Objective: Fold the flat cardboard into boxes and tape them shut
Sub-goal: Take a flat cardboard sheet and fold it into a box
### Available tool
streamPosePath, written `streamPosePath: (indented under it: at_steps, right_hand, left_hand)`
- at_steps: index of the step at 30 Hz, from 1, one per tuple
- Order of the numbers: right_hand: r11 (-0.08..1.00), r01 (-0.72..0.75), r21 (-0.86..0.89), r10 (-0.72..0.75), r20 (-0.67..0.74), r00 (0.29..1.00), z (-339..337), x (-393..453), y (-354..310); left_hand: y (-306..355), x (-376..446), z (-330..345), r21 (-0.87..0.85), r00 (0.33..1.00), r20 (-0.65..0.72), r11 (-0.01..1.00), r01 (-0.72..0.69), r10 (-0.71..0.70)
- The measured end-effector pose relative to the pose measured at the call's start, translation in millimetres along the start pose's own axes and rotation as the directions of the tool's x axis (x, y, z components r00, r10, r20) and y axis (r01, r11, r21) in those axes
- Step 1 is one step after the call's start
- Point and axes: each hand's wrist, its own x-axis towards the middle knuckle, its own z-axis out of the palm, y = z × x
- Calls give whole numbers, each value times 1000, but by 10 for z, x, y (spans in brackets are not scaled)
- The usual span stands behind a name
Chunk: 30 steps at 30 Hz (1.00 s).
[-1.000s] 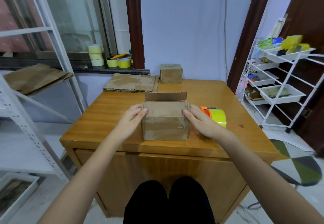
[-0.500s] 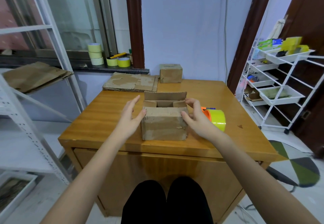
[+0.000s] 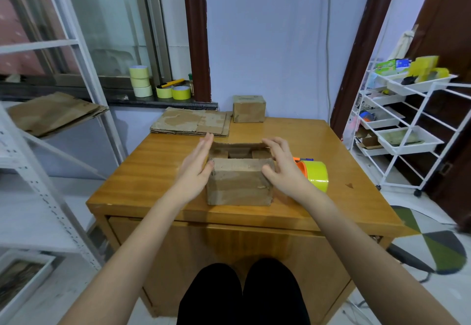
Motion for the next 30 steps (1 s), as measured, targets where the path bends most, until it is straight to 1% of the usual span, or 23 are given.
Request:
streamPosePath:
  at_steps: [3,7,10,14,16,18,19,21,23,26,27,28,30]
  right_hand:
    - [997,24,-75,-26,-25,999,17,-33,27]
    - [996,15,-87,-19,-51,998,45,-39,46]
    - [992,-13,-123,9,-33,999,19,-31,23]
    - [970,27,-240,-25,10,1000,-34,-103,-6]
    - [948,65,-311,-89,-64,994,-91,-207,-4]
    - [934,61,-352,-137,-195,971,-196,-334,17]
    - [937,27,-349,-124,-258,958,-258,-406,43]
    - [954,-62,-294,-47,-348,936,-360,-547,143]
    - [969,-154,-194,65,-402,913,-406,-680,278]
    - [961,-275,-29,235,-435,869,-420,-860,470]
    - [954,-300,-25,259,-436,862,-425,-910,535]
    - [946,-320,-58,266,-429,863,-434,-952,598]
    - [928,-334,-165,254,-374,892,-440,-1011,716]
  left_hand:
    - [-32,-14,30,34,999,2,998,-48,48]
    - [-117,-15,41,18,998,-16,998,-66,66]
    - [-166,-10,52,-4,998,-13,998,-68,68]
    - [-171,-2,66,-65,998,-26,996,-57,55]
    - [-178,-6,73,-84,999,-21,995,-51,49]
    - [-189,-5,81,-98,999,-16,994,-47,46]
    - [-193,1,87,-104,999,-13,994,-45,44]
    - [-195,18,100,-123,999,-2,992,-34,34]
    - [-182,28,113,-144,1000,8,989,-23,24]
    - [-134,28,134,-159,1000,13,987,-18,21]
    - [-114,29,144,-165,1000,13,986,-17,19]
    - [-95,35,154,-168,1000,14,986,-16,18]
    - [-68,60,187,-168,1000,22,986,-17,21]
